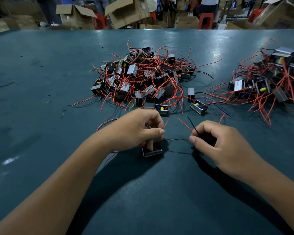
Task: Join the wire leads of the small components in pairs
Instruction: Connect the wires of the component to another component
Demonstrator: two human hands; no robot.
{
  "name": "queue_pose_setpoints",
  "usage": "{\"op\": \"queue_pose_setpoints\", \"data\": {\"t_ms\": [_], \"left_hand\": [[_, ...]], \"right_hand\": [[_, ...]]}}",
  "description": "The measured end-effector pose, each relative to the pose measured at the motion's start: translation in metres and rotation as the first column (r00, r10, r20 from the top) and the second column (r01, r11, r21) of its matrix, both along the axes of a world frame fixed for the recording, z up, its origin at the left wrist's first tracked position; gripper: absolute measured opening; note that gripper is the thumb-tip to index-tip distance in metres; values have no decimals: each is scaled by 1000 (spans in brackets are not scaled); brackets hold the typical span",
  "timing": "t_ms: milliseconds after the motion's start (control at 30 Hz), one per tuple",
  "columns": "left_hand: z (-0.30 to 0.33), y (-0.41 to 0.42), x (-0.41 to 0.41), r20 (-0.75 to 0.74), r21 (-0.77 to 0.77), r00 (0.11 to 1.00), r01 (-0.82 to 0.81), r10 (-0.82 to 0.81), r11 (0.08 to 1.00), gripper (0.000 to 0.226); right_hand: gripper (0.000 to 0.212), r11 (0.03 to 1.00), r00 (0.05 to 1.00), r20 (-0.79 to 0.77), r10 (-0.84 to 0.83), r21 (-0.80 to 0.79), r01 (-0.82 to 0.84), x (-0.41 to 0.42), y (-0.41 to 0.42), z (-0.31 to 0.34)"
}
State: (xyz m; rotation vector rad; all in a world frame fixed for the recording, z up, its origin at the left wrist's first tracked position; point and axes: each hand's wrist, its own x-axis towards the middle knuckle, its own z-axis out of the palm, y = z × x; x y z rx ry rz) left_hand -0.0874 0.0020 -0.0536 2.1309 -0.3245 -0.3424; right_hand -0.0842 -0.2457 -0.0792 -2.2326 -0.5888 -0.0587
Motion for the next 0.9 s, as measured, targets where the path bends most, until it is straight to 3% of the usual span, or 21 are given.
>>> {"op": "queue_pose_setpoints", "data": {"t_ms": [133,300,467,733,900], "left_hand": [[-1,4,0,-2,-9,999,48,-48,999,6],[-3,3,1,-13,-19,995,96,-96,995,17],[-6,0,1,48,49,995,89,-91,995,4],[-9,-3,3,100,107,992,61,-72,992,31],[-11,-4,2,106,81,990,89,-97,993,35]], "right_hand": [[12,999,999,7,-43,12,43,-1,2,-2],[12,995,995,14,-100,15,100,-1,9,-3],[12,982,989,-22,-149,114,150,-2,9,-2],[11,969,982,-89,-169,169,182,1,12,-3],[12,973,985,-78,-155,162,166,-1,14,-2]]}}
